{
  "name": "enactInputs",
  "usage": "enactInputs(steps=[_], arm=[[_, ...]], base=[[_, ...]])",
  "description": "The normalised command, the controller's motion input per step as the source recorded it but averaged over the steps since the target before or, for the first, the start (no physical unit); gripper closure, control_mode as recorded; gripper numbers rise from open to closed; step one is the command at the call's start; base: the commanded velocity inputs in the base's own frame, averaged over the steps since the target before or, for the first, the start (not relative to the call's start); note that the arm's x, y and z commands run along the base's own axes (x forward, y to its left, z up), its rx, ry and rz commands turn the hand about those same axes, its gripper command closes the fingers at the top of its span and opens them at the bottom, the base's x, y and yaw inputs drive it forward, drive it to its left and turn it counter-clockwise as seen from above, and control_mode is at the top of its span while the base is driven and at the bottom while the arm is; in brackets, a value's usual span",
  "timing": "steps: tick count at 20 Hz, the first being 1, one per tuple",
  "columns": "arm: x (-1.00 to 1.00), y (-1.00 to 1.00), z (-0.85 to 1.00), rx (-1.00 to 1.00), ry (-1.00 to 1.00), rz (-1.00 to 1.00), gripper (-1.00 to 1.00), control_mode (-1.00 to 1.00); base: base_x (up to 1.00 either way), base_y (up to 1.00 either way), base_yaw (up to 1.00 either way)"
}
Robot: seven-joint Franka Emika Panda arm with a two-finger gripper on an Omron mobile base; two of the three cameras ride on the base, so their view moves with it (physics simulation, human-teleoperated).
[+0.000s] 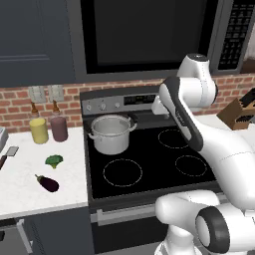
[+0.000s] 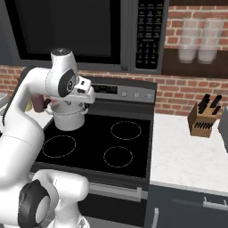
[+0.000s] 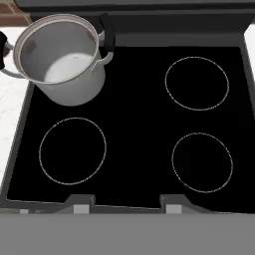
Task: Put the eggplant and broccoli in the pot. Retrieve the spatula and lightly stir the vegetables in the pot.
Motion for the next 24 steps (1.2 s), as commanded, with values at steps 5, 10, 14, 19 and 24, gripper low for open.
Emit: enactInputs(steps=[5,10,14,19,24], arm=[[0.00,0.00,0.00,0.00,0.00,0.00,-1.00,1.00],[0.00,0.00,0.00,0.00,0.00,0.00,-1.00,1.00],[0.00,0.00,0.00,0.00,0.00,0.00,-1.00,1.00],[0.00,0.00,0.00,0.00,0.00,0.00,-1.00,1.00],[0.00,0.00,0.00,0.00,0.00,0.00,-1.00,1.00]], base=[[0.00,0.03,0.00],[-0.01,0.46,0.00],[0.00,0.75,0.00],[0.00,0.75,0.00],[0.00,0.61,0.00]])
